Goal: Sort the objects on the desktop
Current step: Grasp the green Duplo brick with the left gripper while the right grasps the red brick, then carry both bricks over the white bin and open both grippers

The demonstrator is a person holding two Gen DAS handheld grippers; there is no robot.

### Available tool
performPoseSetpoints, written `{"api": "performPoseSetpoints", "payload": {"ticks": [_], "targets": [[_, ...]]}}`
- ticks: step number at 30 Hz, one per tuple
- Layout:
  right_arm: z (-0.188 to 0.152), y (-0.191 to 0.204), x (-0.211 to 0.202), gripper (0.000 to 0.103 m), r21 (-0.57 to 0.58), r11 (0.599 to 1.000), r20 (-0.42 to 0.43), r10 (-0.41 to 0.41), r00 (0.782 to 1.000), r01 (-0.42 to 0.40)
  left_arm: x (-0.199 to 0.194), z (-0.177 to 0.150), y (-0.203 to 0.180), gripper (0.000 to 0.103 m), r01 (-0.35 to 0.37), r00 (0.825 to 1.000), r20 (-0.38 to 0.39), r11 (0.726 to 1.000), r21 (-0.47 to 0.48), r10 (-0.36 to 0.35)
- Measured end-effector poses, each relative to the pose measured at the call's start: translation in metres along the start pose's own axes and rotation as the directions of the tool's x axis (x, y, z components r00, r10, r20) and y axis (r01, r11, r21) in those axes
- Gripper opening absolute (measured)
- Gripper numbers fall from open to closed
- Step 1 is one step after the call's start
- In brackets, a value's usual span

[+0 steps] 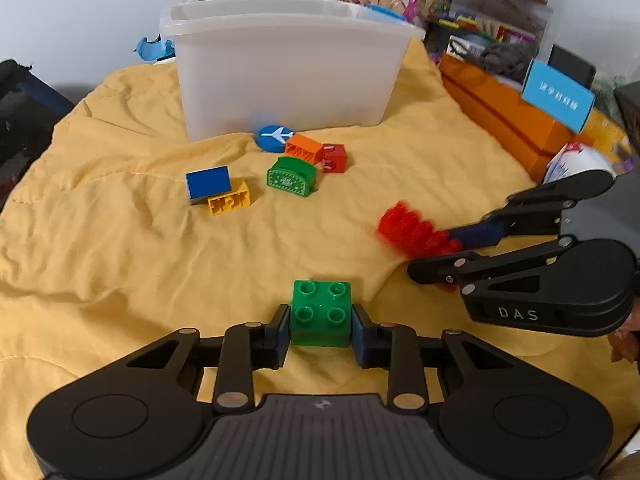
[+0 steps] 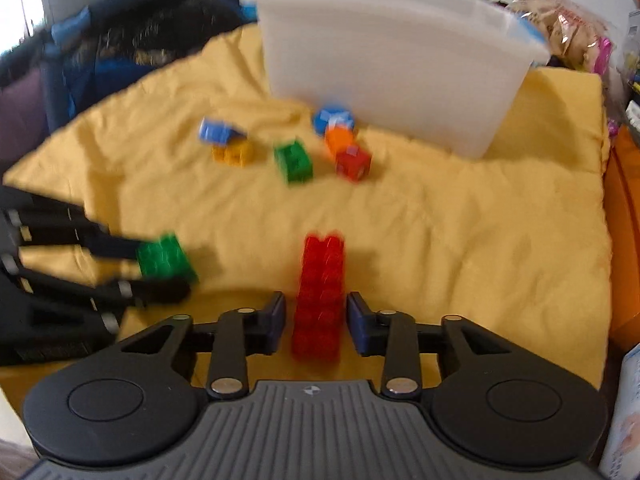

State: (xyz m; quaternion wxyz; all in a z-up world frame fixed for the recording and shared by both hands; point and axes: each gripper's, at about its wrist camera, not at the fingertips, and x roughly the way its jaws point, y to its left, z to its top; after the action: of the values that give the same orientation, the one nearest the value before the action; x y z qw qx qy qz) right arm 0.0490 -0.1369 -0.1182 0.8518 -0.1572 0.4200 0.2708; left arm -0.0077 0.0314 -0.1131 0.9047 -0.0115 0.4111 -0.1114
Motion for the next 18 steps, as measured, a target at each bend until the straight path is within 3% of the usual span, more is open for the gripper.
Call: {"api": "performPoseSetpoints", "payload": {"ticks": [3,9,13,18], "targets": [[-0.003,0.002,-0.004,0.027,-0.045,0.999,0.031,-0.001,1.0,0.002,-0.007,0.007,0.0,0.034,0.003,1.0,0.024,1.0,-0.001,-0.003],[0.013,-0.009,-0.024,0.027,-0.001,1.0,0.087,0.022,0.996,-0.022,-0.039,0.051,-0.001,0.034,-0.004,0.987,0.159,0.999,0.032,-0.001],[0.037,-0.021,-0.045,0.027,0.013,1.0,0.173,-0.001,0.985,-0.001,-0.061,0.094,0.006,0.034,-0.027,0.963,0.271,0.999,0.046,0.013],[0.078,-0.037,-0.067,0.027,0.0,0.999,0.294,-0.05,0.955,0.052,-0.071,0.16,0.021,0.034,-0.054,0.918,0.394,0.998,0.042,0.033]]}}
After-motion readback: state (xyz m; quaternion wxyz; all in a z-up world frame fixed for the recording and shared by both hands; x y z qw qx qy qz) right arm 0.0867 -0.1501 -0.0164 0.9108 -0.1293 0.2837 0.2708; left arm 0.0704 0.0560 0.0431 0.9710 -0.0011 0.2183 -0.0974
